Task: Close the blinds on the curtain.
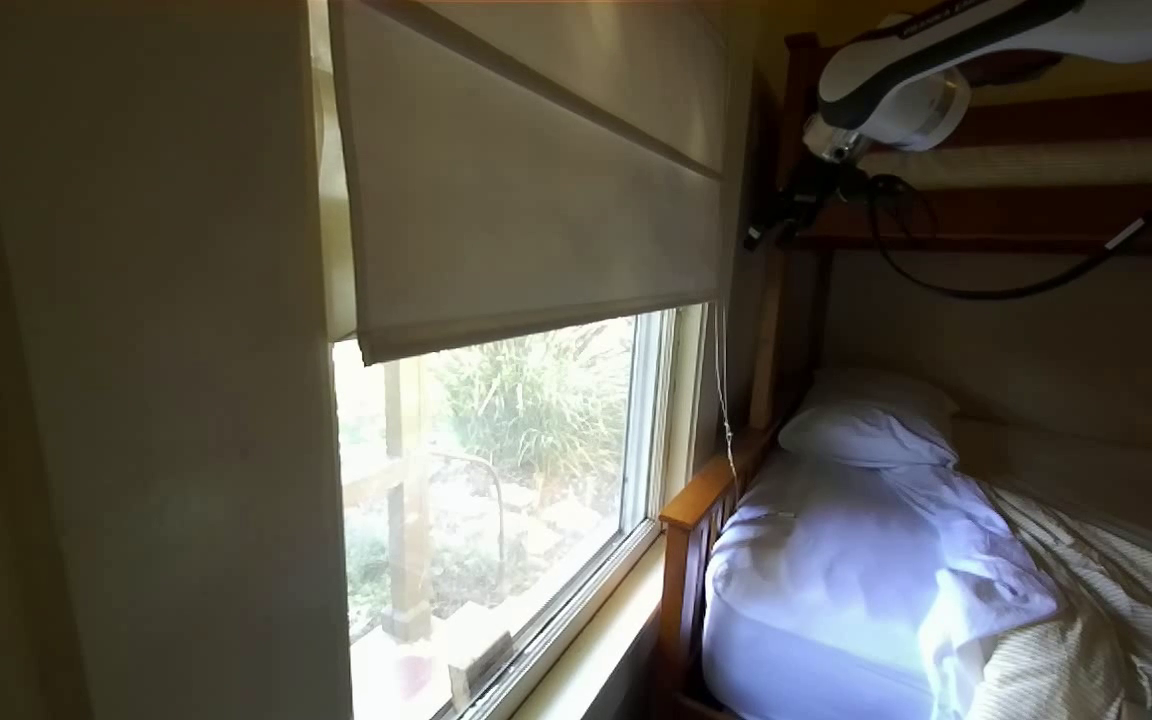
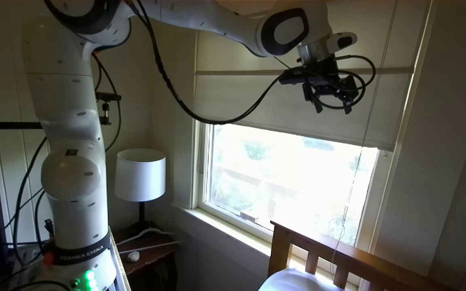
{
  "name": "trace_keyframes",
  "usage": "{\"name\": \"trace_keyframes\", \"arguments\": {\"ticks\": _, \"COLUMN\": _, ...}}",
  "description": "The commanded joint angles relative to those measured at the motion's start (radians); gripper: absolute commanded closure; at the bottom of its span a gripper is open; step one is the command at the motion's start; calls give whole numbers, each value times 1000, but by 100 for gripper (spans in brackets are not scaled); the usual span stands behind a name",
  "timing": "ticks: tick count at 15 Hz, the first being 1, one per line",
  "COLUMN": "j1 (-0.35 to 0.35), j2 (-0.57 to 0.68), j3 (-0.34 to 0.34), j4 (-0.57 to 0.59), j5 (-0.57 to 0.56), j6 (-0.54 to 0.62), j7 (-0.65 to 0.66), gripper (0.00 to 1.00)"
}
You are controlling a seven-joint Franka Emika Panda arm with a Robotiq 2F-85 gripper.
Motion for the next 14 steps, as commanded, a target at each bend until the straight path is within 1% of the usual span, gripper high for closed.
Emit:
{"name": "trace_keyframes", "arguments": {"ticks": 1, "j1": -28, "j2": 21, "j3": 1, "j4": 29, "j5": 40, "j6": 6, "j7": -126, "gripper": 0}}
{"name": "trace_keyframes", "arguments": {"ticks": 3, "j1": -44, "j2": 50, "j3": -15, "j4": 67, "j5": 49, "j6": 30, "j7": -203, "gripper": 0}}
{"name": "trace_keyframes", "arguments": {"ticks": 5, "j1": -59, "j2": 89, "j3": -30, "j4": 124, "j5": 115, "j6": 33, "j7": -311, "gripper": 0}}
{"name": "trace_keyframes", "arguments": {"ticks": 6, "j1": -69, "j2": 121, "j3": -34, "j4": 173, "j5": 165, "j6": 32, "j7": -365, "gripper": 0}}
{"name": "trace_keyframes", "arguments": {"ticks": 7, "j1": -84, "j2": 156, "j3": -33, "j4": 224, "j5": 200, "j6": 24, "j7": -342, "gripper": 0}}
{"name": "trace_keyframes", "arguments": {"ticks": 8, "j1": -107, "j2": 201, "j3": -27, "j4": 288, "j5": 126, "j6": -16, "j7": -194, "gripper": 0}}
{"name": "trace_keyframes", "arguments": {"ticks": 9, "j1": -103, "j2": 100, "j3": -6, "j4": 152, "j5": 138, "j6": 24, "j7": -282, "gripper": 0}}
{"name": "trace_keyframes", "arguments": {"ticks": 11, "j1": -127, "j2": 153, "j3": 1, "j4": 219, "j5": 134, "j6": 13, "j7": -233, "gripper": 0}}
{"name": "trace_keyframes", "arguments": {"ticks": 13, "j1": -135, "j2": 184, "j3": 6, "j4": 249, "j5": 132, "j6": 12, "j7": -216, "gripper": 0}}
{"name": "trace_keyframes", "arguments": {"ticks": 14, "j1": -140, "j2": 191, "j3": 21, "j4": 256, "j5": 188, "j6": 17, "j7": -258, "gripper": 0}}
